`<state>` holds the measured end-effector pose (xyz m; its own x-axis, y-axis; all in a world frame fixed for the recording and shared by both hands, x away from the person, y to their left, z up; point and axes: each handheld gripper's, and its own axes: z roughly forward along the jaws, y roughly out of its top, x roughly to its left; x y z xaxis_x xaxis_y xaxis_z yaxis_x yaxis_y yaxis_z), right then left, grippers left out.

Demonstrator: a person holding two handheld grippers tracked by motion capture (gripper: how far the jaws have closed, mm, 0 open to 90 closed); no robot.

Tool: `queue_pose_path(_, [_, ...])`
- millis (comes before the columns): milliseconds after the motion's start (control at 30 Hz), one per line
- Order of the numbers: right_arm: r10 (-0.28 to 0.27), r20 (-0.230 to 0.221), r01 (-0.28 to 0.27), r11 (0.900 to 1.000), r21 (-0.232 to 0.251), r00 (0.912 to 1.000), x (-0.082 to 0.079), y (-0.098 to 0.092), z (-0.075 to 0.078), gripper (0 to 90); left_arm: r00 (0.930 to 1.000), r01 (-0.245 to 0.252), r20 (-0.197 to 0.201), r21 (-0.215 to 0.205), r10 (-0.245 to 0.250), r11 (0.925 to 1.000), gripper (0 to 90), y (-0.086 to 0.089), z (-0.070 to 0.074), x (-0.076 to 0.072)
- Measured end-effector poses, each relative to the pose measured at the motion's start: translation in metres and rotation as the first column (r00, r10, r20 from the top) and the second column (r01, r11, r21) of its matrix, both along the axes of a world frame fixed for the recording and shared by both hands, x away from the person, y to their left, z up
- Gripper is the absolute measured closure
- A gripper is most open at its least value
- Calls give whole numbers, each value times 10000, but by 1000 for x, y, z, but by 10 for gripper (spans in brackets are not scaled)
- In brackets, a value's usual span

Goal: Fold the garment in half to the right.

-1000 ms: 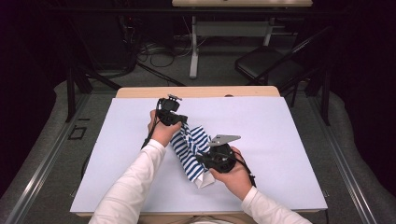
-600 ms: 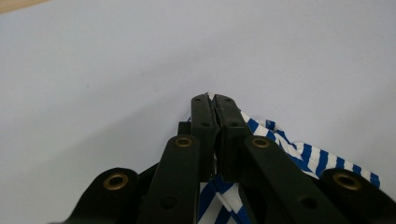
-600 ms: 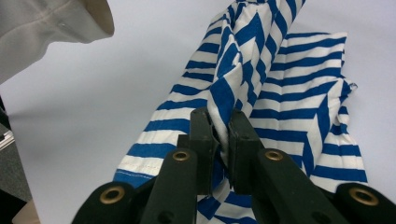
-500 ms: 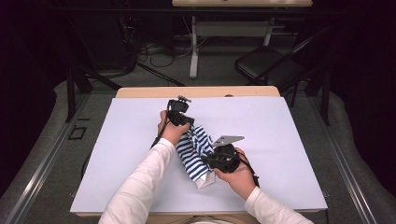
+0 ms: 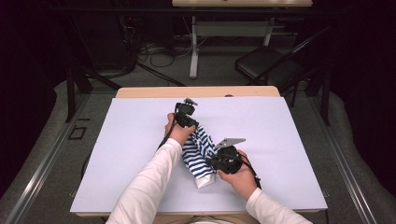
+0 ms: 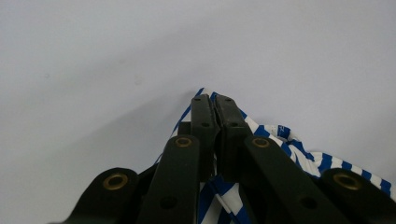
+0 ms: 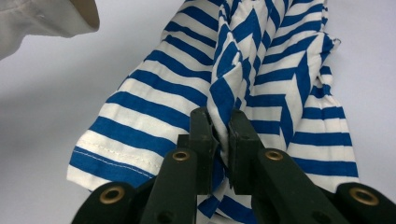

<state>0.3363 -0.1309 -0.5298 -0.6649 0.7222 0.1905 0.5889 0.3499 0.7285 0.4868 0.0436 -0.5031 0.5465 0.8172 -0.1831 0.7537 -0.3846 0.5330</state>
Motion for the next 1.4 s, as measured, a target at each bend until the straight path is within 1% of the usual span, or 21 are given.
queue_pose_path(100, [-64, -11, 64, 10000, 16, 10000, 1, -2, -3, 829, 10000, 47, -19, 106, -47, 9999, 875, -2, -3, 1])
queue_pose_path(233, [-150, -58, 150, 9999, -23, 9999, 2, -2, -4, 823, 10000, -21, -36, 94, 21, 10000, 873, -4, -5, 2])
queue_pose_path(400, [-241, -123, 239, 9997, -108, 9996, 1, -4, -5, 802, 10000, 91, -18, 214, -91, 9997, 871, -8, -6, 2])
queue_pose_path(700, [-476, -81, 475, 9987, -208, 9988, 1, -11, -5, 761, 10000, 31, 72, 40, -32, 10000, 853, -12, -4, 3])
queue_pose_path(800, [-547, -91, 545, 9983, -224, 9985, 2, -15, -5, 744, 9999, -23, 107, -70, 23, 10000, 825, -13, -4, 4])
queue_pose_path(867, [-601, -78, 599, 9979, -241, 9982, 2, -18, -5, 727, 9998, -16, 172, -90, 18, 10000, 789, -13, -4, 4])
queue_pose_path(967, [-731, 16, 731, 9971, -224, 9973, 1, -22, -4, 695, 9994, -174, 302, -215, 180, 9996, 717, -12, -1, 3])
queue_pose_path(1000, [-735, -23, 734, 9969, -277, 9973, 1, -23, -4, 686, 9994, -172, 307, -253, 180, 9995, 697, -11, 0, 3])
queue_pose_path(1067, [-795, -10, 795, 9964, -298, 9968, 0, -26, -3, 664, 9989, -300, 361, -354, 313, 9989, 631, -9, 2, 2])
queue_pose_path(1167, [-940, -7, 939, 9949, -374, 9956, 0, -30, -4, 629, 9984, -335, 442, -429, 354, 9985, 537, -6, 5, 1])
queue_pose_path(1300, [-1153, 57, 1155, 9921, -482, 9933, 0, -37, -4, 596, 9972, -413, 610, -371, 435, 9985, 421, -2, 8, 0])
queue_pose_path(1400, [-1283, 70, 1285, 9900, -587, 9917, 0, -41, -4, 577, 9964, -473, 685, -307, 493, 9984, 364, 2, 10, -1])
